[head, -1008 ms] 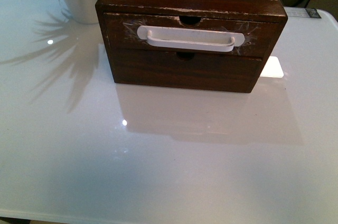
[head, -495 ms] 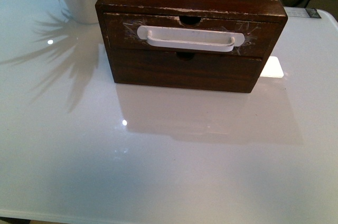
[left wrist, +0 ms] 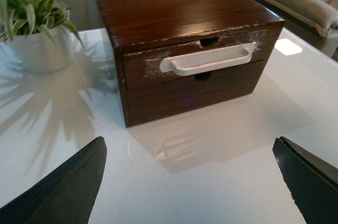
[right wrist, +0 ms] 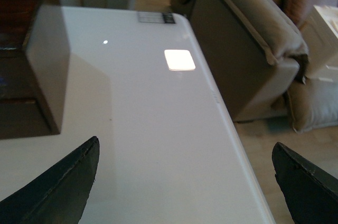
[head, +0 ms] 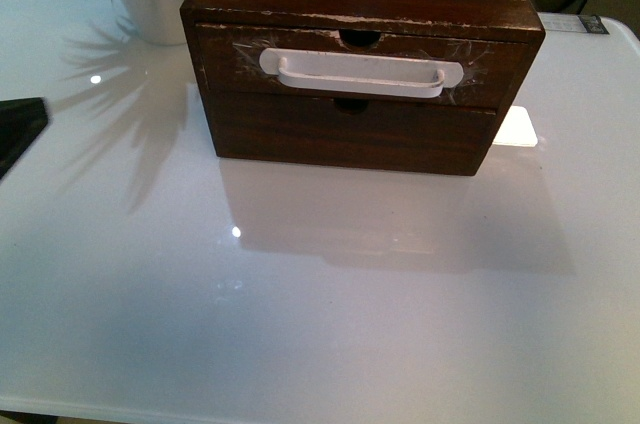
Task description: Open drawer
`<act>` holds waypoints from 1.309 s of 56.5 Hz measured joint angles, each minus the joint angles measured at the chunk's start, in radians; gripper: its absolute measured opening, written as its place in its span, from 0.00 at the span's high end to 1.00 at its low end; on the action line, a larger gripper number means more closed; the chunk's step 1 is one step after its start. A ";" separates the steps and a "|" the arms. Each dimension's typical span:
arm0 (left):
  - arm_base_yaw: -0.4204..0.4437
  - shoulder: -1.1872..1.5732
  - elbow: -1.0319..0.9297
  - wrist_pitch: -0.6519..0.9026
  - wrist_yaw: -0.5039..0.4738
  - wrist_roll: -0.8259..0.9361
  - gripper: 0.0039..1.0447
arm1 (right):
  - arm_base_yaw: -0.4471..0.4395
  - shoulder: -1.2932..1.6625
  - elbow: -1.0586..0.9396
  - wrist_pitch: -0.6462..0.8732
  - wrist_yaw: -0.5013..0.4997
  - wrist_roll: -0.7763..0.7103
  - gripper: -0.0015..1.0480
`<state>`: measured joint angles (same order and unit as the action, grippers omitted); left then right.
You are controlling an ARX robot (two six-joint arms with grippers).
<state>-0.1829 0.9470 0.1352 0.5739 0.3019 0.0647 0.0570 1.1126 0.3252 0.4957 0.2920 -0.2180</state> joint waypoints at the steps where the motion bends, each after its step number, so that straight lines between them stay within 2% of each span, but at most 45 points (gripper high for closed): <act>1: -0.013 0.047 0.011 0.037 -0.009 0.023 0.08 | 0.006 0.033 0.012 0.016 -0.010 -0.036 0.09; 8: -0.068 0.354 0.106 0.224 -0.012 0.182 0.08 | 0.035 0.237 0.099 0.067 -0.093 -0.245 0.09; 12: -0.088 0.483 0.153 0.279 0.002 0.250 0.08 | 0.054 0.338 0.155 0.057 -0.161 -0.380 0.09; 19: -0.114 0.647 0.218 0.352 0.060 0.354 0.08 | 0.091 0.445 0.224 0.029 -0.230 -0.522 0.09; 38: -0.129 0.868 0.373 0.378 0.141 0.520 0.08 | 0.178 0.577 0.349 -0.078 -0.399 -0.710 0.09; 52: -0.156 0.993 0.528 0.338 0.148 0.595 0.08 | 0.196 0.708 0.465 -0.149 -0.445 -0.826 0.09; 74: -0.190 1.122 0.682 0.293 0.152 0.673 0.08 | 0.205 0.818 0.599 -0.242 -0.536 -0.906 0.09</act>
<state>-0.3725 2.0686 0.8169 0.8665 0.4538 0.7376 0.2623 1.9301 0.9245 0.2539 -0.2443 -1.1236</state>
